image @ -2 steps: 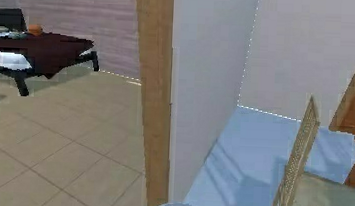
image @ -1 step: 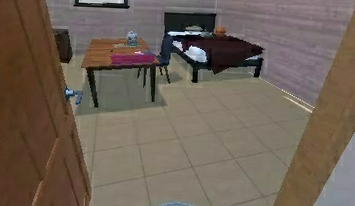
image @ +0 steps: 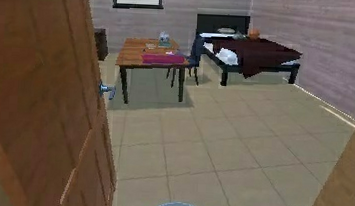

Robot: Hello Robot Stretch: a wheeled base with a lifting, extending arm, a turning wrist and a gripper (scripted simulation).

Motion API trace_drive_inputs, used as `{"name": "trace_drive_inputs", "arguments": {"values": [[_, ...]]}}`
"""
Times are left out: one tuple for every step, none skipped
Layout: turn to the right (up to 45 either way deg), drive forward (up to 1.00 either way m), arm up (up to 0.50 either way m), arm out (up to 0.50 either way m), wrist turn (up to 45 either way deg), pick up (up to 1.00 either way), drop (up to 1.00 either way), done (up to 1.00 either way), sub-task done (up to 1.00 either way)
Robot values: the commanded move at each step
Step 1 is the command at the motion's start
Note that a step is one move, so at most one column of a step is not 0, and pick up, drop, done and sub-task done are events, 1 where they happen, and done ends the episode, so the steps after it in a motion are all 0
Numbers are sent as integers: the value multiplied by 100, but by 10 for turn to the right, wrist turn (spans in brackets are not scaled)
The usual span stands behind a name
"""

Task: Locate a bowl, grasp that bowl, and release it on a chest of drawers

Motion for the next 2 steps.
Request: {"name": "trace_drive_inputs", "arguments": {"values": [[0, 100, 0, 0, 0, 0, 0, 0, 0], [-150, 0, 0, 0, 0, 0, 0, 0, 0]]}}
